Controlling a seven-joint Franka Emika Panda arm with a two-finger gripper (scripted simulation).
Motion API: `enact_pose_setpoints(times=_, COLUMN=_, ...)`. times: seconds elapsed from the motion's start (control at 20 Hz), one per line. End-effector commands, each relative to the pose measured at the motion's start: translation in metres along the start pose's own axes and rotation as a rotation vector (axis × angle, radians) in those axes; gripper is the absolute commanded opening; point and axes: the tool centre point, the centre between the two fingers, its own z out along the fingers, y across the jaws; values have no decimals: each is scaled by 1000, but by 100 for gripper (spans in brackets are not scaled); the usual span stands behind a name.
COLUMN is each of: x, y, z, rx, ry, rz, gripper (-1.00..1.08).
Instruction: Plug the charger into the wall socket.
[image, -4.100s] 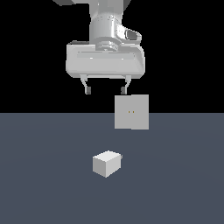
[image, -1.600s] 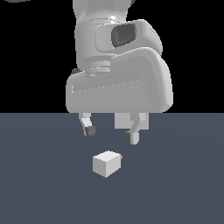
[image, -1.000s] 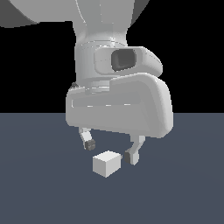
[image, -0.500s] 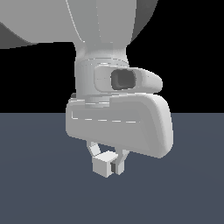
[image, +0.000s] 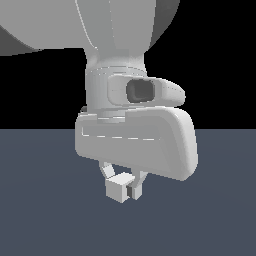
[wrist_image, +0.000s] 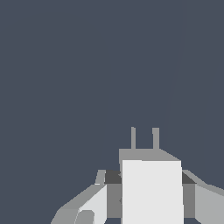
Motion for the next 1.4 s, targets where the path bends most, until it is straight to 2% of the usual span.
enact_pose_setpoints(times=0.0, x=1, y=0, z=-1, rx=0, ry=0, rz=-2, gripper=-100)
enact_pose_setpoints(times=0.35, x=13, y=1, z=-12, rx=3, ry=1, rz=-51, gripper=-100)
enact_pose_setpoints(times=1.0, x=66, y=-2, z=-63, rx=19, ry=2, rz=-257, gripper=-100)
enact_pose_setpoints(times=1.35, x=82, y=-7, z=-79, rx=25, ry=1, rz=-324, gripper=-100)
